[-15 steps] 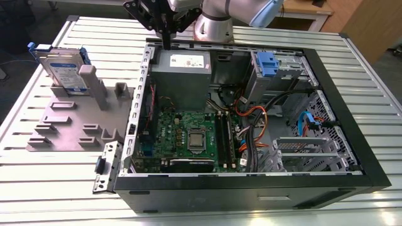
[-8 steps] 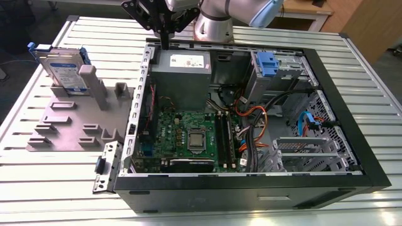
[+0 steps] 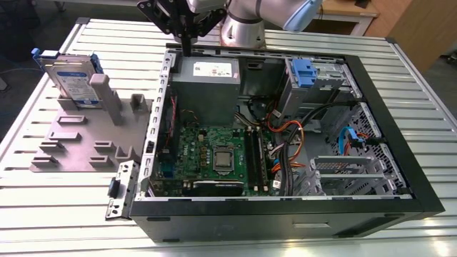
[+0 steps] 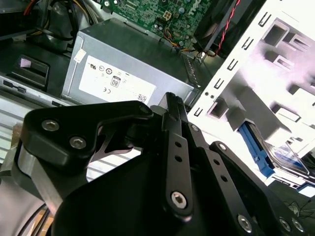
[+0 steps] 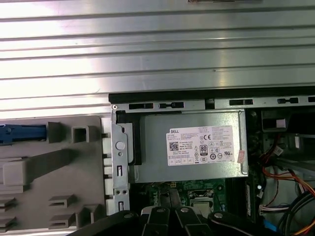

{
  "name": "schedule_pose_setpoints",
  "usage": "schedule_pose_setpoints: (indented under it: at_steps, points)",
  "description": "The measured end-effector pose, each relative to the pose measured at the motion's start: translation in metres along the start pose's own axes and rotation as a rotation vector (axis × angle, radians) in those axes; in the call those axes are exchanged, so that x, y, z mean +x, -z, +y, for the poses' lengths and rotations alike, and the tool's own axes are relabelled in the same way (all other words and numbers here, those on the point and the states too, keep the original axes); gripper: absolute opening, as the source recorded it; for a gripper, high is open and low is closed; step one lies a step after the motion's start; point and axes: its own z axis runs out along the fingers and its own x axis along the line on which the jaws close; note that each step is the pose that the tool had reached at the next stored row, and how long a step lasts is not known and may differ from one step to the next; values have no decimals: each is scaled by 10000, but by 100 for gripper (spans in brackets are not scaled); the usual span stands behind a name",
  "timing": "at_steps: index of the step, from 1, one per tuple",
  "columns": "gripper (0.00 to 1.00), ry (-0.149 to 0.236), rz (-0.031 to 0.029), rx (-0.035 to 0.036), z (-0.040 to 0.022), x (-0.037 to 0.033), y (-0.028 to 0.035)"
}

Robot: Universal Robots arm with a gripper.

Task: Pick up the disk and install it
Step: 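Reach for the disk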

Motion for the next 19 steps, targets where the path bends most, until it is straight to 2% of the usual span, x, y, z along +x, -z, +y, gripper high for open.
schedule_pose_setpoints:
  at_steps: [11, 19]
  points:
    - [11, 1, 1, 0, 13, 106, 1]
    - [11, 1, 1, 0, 3, 286, 3]
